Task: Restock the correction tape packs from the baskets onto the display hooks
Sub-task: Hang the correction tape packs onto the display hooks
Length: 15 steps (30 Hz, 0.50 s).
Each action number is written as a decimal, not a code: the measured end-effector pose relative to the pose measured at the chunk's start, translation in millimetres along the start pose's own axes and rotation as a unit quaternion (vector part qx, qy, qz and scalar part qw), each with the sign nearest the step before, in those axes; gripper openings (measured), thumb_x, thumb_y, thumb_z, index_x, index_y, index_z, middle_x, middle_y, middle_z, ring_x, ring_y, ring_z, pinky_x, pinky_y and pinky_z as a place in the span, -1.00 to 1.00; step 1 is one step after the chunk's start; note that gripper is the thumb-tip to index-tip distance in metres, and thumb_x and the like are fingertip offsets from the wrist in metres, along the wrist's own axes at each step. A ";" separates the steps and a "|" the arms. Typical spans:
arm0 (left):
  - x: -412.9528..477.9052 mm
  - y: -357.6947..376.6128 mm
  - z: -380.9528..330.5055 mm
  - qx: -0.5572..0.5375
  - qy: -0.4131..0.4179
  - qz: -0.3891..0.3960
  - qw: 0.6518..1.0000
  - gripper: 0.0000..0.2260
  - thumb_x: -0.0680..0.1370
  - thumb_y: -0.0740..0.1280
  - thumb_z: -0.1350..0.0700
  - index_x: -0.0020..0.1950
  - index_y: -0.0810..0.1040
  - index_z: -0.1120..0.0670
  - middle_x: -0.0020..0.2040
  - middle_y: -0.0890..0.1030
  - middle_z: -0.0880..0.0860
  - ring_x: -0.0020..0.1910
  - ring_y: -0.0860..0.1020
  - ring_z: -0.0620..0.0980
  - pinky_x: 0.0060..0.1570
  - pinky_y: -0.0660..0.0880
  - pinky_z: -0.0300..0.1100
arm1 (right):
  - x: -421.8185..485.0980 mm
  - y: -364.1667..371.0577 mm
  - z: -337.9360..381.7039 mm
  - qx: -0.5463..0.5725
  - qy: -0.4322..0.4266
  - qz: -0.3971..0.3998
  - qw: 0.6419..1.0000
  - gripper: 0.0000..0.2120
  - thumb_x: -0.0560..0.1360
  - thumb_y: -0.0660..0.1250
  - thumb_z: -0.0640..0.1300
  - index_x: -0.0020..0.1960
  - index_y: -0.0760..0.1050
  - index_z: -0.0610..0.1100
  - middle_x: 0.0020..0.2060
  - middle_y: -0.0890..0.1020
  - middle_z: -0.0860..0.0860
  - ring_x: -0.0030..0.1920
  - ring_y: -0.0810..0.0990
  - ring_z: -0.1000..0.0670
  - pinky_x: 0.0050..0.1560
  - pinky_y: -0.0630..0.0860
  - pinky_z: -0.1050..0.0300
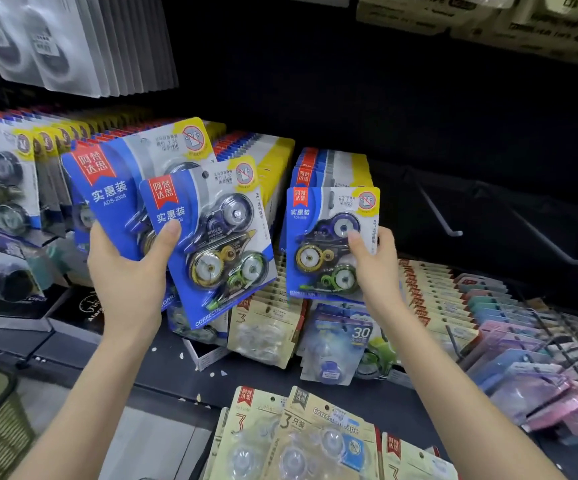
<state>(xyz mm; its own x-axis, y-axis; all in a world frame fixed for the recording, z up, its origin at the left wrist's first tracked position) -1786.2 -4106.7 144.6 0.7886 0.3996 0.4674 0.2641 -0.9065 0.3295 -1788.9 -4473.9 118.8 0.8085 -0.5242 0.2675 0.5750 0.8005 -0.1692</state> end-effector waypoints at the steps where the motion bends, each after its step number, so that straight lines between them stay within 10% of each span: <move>1: 0.6 0.4 1.0 0.000 -0.003 -0.002 1.000 -0.68 0.46 0.48 0.08 0.14 0.47 -0.12 0.20 0.62 0.00 0.22 0.59 0.02 0.27 0.49 0.11 | 6.4 5.7 -3.1 -0.008 0.001 -0.001 1.000 -0.83 0.62 0.25 -0.02 0.18 0.36 -0.01 0.03 0.56 0.13 0.07 0.57 0.05 0.21 0.54 -0.10; 15: -6.7 2.2 3.3 0.009 -0.026 0.029 0.999 -0.63 0.43 0.53 0.16 0.11 0.50 -0.15 0.15 0.64 -0.03 0.19 0.61 0.02 0.24 0.52 0.11 | 13.8 -1.0 -17.4 -0.213 0.016 -0.090 0.973 -0.50 0.58 0.25 0.16 0.32 0.32 -0.20 -0.02 0.59 -0.08 0.03 0.58 -0.13 0.02 0.50 -0.10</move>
<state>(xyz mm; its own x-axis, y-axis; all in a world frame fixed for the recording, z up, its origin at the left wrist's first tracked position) -1789.1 -4111.8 139.5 0.8306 0.3395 0.4415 0.2266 -0.9301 0.2890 -1776.1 -4486.9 106.1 0.6898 -0.6588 0.3004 0.7015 0.5054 -0.5026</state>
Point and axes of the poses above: each hand's wrist, its own x-axis towards the middle knuckle, its own y-axis out of the palm, z = x × y, the point moved 10 cm from there along x, towards the middle knuckle
